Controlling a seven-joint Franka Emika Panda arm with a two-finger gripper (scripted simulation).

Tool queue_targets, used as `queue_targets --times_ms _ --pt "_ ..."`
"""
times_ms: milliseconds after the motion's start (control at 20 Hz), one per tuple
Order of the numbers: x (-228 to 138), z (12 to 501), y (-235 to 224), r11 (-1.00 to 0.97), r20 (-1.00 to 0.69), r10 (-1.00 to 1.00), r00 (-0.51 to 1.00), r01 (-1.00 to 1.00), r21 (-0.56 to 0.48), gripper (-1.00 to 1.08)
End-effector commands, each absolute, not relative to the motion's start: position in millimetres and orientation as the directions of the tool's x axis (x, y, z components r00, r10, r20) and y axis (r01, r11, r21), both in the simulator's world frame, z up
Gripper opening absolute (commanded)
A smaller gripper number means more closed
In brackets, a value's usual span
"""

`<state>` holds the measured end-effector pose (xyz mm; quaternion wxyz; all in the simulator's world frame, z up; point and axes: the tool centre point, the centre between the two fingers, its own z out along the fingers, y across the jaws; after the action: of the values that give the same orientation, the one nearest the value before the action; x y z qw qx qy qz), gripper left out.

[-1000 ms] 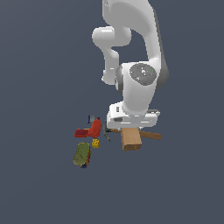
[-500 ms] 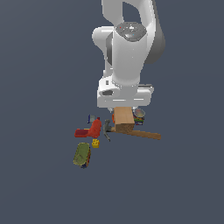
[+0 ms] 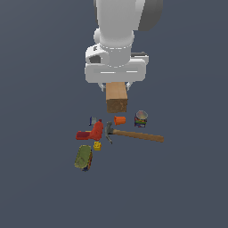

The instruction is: Pick up a designated object from a clutter of objects.

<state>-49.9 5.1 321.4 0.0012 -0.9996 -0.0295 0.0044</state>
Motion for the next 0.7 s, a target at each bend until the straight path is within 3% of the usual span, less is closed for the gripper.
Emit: queue_targets --times_ms 0,650 --pt "-59.8 345.1 -3.7 -0.998 0.000 0.059 0.998 0.059 -0.003 -1.00" --pt "-89.8 405.5 -30.7 -0.998 0.000 0.059 0.998 0.059 -0.001 -1.00"
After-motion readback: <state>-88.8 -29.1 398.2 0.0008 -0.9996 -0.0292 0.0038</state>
